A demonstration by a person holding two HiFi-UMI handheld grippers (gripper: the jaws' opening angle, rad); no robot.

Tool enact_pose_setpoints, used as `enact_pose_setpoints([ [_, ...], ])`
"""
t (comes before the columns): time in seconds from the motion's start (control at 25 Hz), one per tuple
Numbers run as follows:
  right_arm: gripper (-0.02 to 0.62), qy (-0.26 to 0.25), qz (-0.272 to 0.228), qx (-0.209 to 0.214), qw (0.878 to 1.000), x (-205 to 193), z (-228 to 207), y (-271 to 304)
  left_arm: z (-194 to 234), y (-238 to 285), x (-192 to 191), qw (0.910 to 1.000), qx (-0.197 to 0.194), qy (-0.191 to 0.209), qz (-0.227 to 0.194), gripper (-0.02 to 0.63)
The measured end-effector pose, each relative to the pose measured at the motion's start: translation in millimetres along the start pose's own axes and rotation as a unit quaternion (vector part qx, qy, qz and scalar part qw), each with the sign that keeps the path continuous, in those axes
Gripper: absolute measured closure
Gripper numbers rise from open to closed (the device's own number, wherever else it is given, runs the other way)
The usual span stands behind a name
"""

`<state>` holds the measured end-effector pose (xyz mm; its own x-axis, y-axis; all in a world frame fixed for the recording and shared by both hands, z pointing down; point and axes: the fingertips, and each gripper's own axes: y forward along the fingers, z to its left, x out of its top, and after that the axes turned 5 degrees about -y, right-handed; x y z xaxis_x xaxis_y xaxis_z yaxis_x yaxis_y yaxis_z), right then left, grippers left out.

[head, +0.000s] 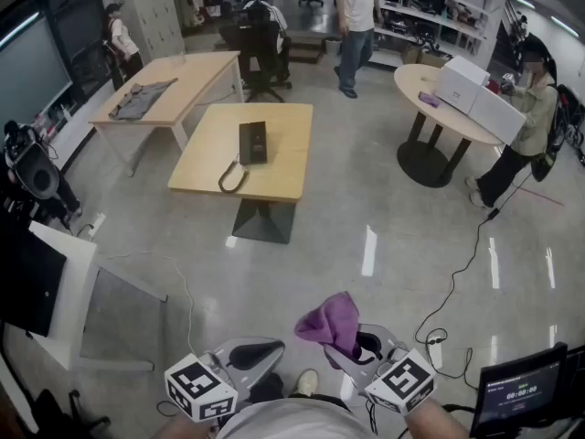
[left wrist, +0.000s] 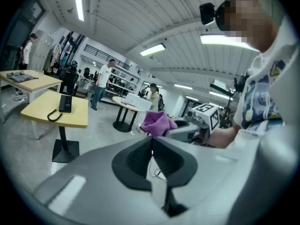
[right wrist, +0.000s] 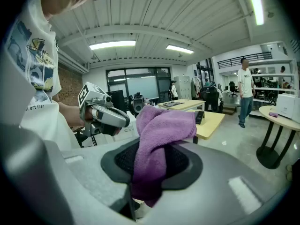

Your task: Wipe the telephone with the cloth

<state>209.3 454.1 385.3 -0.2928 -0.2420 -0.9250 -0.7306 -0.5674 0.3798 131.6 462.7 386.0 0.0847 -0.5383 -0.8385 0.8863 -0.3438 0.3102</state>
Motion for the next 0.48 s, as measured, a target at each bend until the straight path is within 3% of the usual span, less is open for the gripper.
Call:
enact_pose_setpoints([
  [0.48, 0.477, 0.018, 0.01, 0.006, 1.0, -9.7, -0.3, 0.7, -1.3, 1.5, -4.5, 1.0, 0.001, 0.003, 0.004, 0.601],
])
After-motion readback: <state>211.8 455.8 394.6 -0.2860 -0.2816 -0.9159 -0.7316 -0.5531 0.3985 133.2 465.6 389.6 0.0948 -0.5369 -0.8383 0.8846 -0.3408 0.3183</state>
